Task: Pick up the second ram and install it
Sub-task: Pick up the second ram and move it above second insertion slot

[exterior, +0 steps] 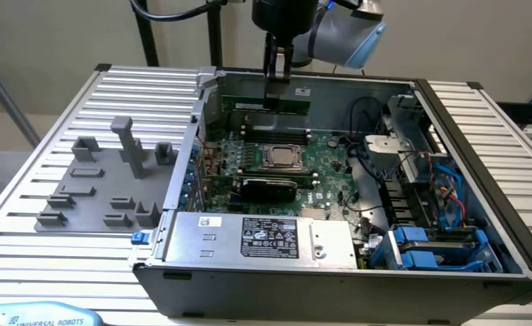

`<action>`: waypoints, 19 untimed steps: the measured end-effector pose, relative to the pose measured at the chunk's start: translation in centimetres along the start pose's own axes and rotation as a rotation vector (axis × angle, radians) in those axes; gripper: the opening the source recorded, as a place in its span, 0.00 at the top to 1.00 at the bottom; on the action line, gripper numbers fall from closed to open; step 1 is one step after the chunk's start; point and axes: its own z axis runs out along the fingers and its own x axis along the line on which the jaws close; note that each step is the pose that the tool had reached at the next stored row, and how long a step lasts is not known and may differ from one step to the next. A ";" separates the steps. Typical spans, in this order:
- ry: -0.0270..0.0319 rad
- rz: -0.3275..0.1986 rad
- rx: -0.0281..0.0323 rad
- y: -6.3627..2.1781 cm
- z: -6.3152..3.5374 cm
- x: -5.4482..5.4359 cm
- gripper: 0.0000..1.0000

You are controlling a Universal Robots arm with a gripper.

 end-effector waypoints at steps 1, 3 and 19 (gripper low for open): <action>-0.0004 0.000 0.0000 -0.11 0.19 -0.2 0.87; -0.0011 0.000 0.0000 -0.35 0.55 -0.4 0.87; -0.0081 0.016 0.0007 -2.91 2.93 -0.6 0.87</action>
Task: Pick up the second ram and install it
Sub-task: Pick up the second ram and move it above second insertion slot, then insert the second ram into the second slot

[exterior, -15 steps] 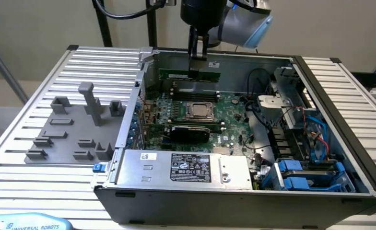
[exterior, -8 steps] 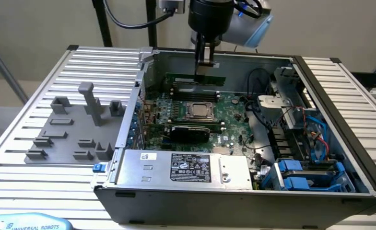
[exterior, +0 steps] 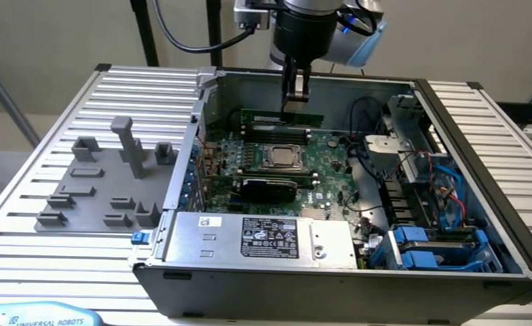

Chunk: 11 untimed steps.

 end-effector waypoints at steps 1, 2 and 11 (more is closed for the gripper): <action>0.0002 0.000 -0.0001 0.00 0.00 0.0 0.87; 0.0004 0.000 0.0000 0.00 0.00 0.0 0.87; 0.0048 0.000 0.0002 -0.01 0.01 0.0 0.87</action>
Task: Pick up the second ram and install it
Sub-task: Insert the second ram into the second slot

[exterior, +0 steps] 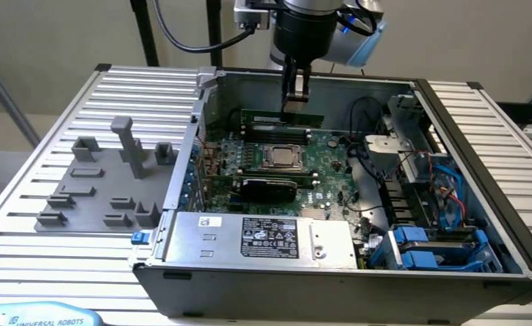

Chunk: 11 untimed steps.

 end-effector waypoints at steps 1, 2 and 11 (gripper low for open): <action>0.0002 0.000 0.0000 0.00 0.00 0.0 0.87; 0.0005 0.000 0.0000 0.00 0.00 0.0 0.87; 0.0008 0.000 0.0015 -0.08 1.21 0.0 0.87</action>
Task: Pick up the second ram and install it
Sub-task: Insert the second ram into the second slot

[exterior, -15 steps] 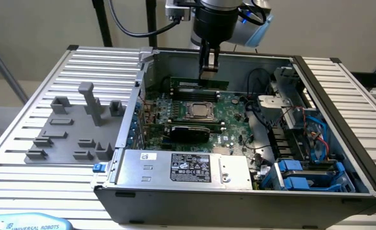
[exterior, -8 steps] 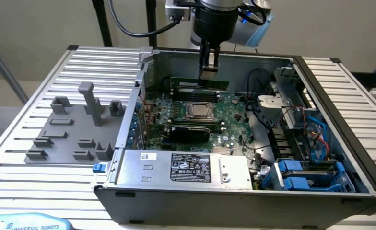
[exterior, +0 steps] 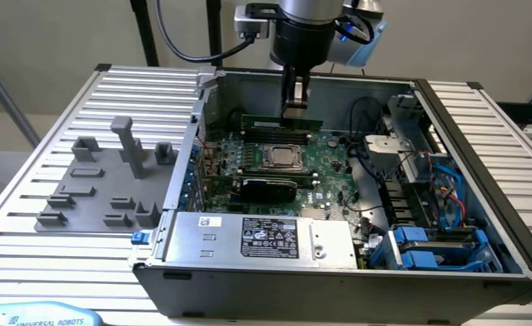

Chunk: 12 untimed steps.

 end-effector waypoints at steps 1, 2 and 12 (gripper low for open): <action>0.0000 0.000 0.0000 -0.02 0.18 0.0 0.87; 0.0000 0.000 0.0000 -0.04 0.36 0.0 0.87; 0.0000 0.000 0.0000 -0.90 2.15 0.1 0.87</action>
